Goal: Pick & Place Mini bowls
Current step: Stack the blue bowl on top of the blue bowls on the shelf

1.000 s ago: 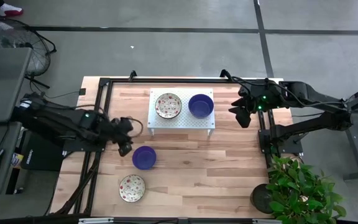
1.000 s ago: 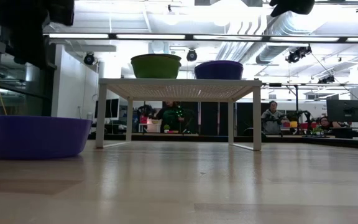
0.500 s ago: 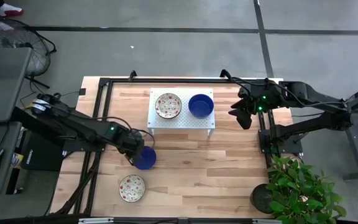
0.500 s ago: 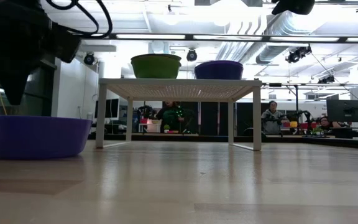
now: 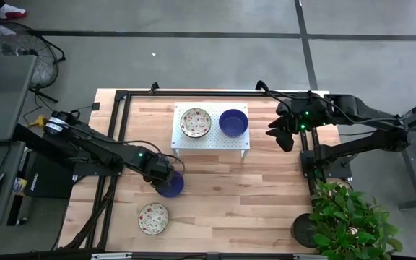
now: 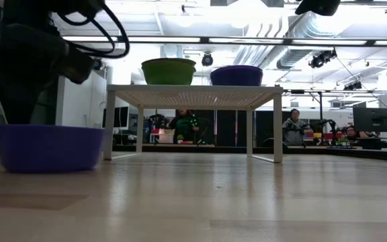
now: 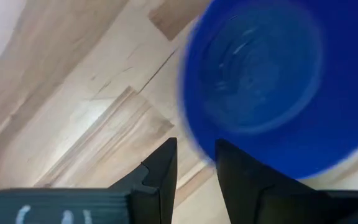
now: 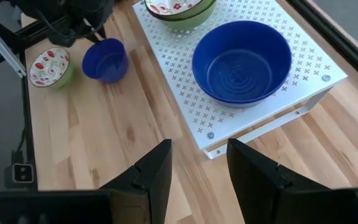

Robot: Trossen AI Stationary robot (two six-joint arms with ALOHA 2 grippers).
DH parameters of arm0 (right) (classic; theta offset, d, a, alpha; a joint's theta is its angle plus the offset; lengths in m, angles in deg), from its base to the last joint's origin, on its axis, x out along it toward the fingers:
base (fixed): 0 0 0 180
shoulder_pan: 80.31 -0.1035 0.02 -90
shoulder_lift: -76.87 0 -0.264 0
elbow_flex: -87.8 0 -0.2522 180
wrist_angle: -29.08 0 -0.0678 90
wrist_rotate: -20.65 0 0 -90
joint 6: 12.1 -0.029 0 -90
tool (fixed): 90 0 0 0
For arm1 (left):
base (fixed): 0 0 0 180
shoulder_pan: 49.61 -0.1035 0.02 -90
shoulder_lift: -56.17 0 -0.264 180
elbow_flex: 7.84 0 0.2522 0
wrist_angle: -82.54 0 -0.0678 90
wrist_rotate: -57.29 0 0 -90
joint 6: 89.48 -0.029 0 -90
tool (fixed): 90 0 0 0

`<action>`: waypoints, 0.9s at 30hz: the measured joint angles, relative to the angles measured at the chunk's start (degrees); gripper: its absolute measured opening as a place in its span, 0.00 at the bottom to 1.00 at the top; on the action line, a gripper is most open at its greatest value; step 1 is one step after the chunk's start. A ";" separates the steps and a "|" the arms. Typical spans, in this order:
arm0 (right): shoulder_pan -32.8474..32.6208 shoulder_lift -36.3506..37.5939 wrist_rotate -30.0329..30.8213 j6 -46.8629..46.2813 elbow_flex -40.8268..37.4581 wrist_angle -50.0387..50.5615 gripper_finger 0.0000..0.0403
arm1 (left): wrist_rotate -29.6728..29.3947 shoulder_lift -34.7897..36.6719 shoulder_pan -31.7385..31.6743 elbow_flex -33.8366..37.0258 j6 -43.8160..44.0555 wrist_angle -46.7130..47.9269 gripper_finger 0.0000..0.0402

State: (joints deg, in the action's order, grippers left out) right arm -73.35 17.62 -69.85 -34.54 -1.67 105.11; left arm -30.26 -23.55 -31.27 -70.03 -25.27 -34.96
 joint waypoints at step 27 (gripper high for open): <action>0.00 0.00 0.05 1.95 0.00 0.13 0.35 | 0.61 -7.05 0.04 0.01 0.48 -10.91 0.26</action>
State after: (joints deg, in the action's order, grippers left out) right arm -73.35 17.62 -69.80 -32.59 -1.67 105.24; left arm -29.65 -30.60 -31.22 -70.02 -24.80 -45.87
